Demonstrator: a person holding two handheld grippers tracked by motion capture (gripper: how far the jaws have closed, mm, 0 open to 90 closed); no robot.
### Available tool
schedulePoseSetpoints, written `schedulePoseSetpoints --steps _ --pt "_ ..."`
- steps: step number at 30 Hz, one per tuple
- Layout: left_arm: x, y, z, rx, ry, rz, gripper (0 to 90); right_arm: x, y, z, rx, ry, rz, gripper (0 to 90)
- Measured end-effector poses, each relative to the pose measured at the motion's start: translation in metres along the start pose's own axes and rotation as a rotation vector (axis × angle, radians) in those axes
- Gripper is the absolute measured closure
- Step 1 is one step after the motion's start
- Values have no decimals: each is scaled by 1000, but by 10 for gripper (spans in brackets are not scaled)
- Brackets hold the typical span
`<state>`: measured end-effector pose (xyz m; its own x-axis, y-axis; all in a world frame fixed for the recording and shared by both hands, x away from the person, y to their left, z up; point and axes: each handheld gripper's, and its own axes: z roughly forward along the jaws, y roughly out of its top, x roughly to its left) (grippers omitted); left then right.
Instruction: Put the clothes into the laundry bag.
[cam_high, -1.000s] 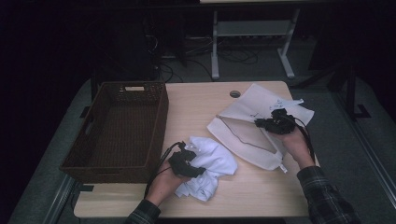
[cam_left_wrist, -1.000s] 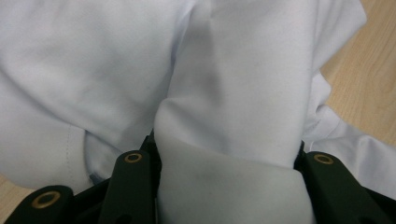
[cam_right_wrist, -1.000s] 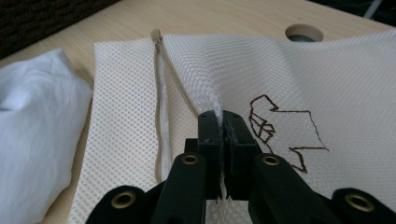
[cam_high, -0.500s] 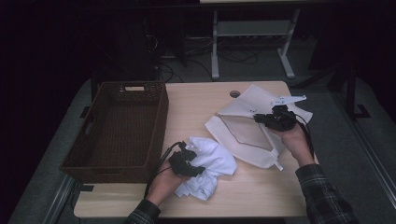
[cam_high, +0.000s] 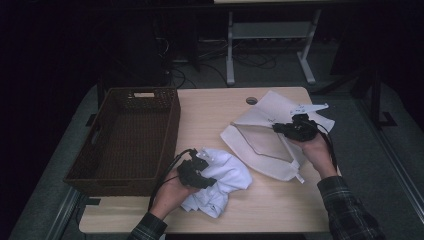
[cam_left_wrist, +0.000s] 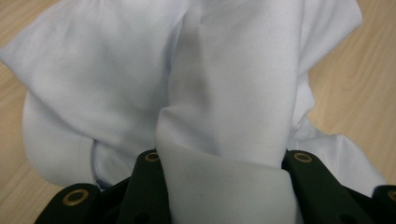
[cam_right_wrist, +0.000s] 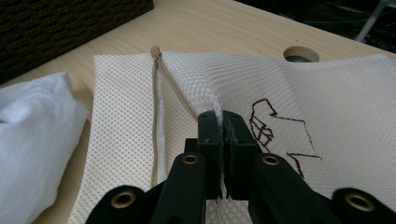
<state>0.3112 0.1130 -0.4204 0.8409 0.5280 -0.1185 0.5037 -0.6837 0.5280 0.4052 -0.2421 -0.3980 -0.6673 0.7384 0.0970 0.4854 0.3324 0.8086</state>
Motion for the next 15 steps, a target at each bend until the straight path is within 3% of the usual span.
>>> schedulePoseSetpoints --steps 9,15 --pt "-9 11 -13 -27 -34 43 656 2 -2 4 16 9 -8 864" --pt "-17 19 -13 -37 -47 85 656 8 -2 6 25 7 -29 863"
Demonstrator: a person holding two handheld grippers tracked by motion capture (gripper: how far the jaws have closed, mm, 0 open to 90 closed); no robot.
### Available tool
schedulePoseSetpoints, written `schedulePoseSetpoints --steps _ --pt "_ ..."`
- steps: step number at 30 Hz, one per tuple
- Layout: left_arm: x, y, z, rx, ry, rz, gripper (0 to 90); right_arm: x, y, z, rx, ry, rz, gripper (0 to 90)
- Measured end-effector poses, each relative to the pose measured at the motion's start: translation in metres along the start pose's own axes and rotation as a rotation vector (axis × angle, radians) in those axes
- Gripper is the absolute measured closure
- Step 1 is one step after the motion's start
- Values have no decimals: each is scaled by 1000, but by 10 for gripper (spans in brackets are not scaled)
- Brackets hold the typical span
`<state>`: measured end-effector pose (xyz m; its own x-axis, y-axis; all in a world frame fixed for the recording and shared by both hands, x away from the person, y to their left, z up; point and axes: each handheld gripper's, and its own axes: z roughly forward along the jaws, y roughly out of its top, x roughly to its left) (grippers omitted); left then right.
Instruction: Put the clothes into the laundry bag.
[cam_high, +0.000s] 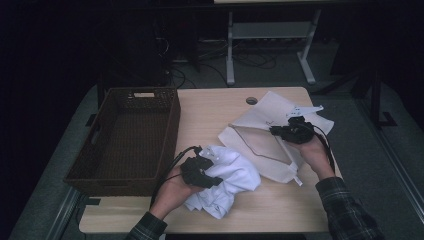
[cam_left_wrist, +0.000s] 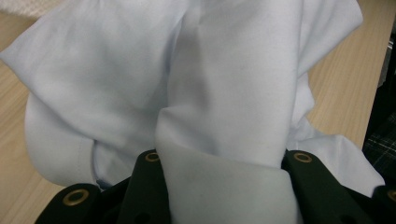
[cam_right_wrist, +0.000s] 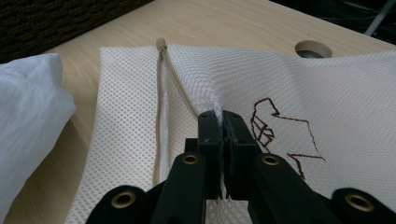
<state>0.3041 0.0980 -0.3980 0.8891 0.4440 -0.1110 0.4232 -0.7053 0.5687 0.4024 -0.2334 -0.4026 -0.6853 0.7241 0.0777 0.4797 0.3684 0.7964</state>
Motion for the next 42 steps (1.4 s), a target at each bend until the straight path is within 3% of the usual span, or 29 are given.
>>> schedulePoseSetpoints --steps 18,42 --pt "-10 32 5 -13 -9 108 655 6 -6 -3 9 39 -12 869" --pt "-15 55 38 12 -59 166 654 22 -11 -18 -13 112 -43 869"
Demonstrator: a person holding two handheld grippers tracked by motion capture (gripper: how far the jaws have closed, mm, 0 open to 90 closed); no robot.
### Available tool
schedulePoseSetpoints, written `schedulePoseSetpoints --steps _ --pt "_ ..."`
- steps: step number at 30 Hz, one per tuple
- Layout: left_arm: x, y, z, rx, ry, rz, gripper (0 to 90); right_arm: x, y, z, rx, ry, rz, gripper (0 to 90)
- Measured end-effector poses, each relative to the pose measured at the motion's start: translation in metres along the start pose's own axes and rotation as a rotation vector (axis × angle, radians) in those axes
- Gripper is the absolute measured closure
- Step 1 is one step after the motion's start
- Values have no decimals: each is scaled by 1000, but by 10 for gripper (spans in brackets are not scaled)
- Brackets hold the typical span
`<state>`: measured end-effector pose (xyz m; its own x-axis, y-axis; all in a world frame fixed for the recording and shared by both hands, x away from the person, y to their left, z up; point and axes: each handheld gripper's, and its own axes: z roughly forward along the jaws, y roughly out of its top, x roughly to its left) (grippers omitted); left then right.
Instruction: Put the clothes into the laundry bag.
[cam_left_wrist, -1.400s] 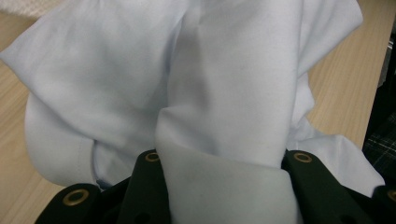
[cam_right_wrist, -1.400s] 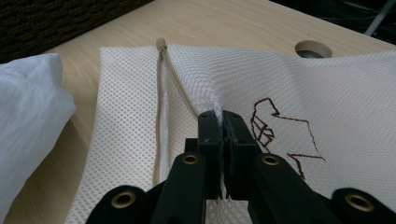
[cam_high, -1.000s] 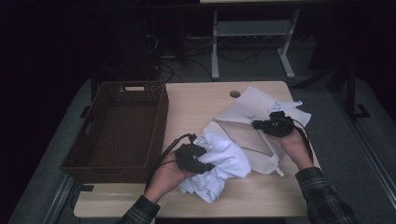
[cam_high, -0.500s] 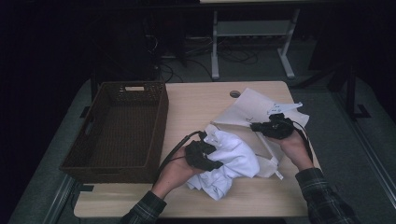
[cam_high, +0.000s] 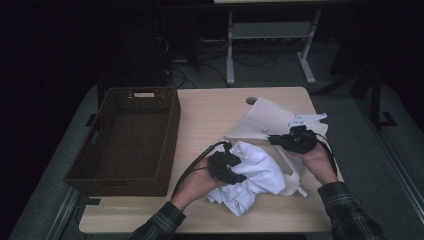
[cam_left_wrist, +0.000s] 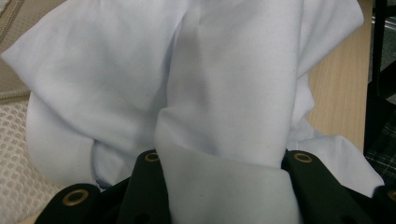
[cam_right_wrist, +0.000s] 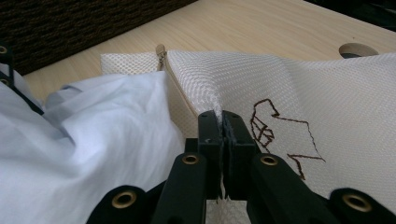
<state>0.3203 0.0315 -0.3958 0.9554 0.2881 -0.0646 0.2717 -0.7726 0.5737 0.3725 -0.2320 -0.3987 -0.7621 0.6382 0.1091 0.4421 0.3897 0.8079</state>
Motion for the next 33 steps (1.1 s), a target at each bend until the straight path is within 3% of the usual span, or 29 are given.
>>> schedulePoseSetpoints --steps 8,21,33 --pt "9 0 7 6 19 -9 654 3 1 2 0 23 -18 868" --pt "28 -14 4 6 73 -95 654 15 5 13 15 58 -49 867" --pt "33 -2 14 13 111 -138 654 21 10 13 -12 76 -45 866"
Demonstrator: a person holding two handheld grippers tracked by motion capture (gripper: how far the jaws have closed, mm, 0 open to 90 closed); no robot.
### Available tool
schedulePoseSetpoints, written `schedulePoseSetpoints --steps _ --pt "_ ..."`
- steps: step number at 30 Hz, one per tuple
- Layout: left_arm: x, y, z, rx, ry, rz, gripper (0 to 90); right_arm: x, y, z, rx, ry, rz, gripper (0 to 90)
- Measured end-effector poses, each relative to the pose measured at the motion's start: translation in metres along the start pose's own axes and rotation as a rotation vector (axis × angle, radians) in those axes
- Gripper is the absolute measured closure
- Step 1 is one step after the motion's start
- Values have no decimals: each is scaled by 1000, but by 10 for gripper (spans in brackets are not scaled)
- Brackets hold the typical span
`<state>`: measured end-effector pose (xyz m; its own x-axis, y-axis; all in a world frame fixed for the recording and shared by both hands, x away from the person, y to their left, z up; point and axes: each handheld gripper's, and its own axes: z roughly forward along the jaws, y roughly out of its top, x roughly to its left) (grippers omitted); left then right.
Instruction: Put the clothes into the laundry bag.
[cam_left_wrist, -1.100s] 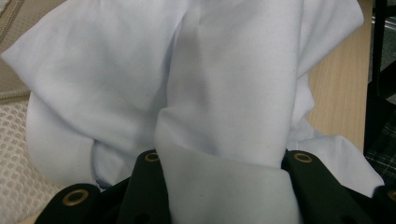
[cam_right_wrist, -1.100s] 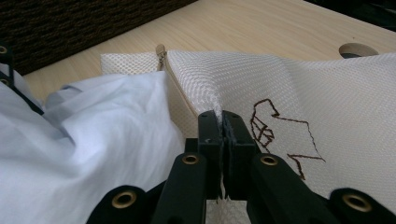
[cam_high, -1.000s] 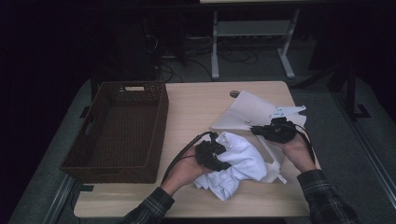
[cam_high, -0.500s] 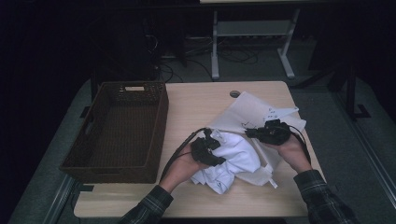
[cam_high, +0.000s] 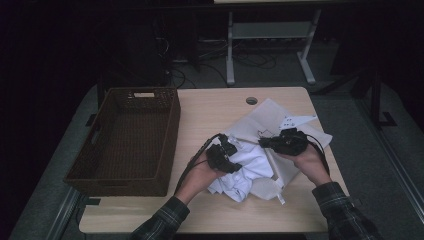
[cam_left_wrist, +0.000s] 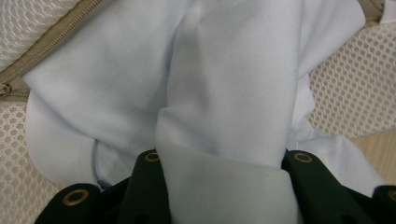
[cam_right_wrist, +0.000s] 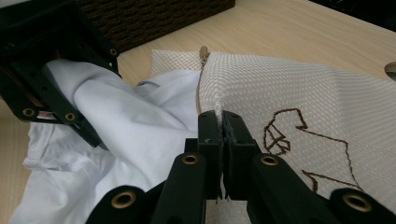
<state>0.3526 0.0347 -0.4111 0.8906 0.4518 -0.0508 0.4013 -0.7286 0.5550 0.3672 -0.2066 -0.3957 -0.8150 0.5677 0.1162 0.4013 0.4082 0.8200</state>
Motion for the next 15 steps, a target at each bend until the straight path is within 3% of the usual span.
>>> schedulePoseSetpoints --steps 15 --pt "5 31 27 10 65 -42 651 -2 1 -3 -17 -5 10 866"
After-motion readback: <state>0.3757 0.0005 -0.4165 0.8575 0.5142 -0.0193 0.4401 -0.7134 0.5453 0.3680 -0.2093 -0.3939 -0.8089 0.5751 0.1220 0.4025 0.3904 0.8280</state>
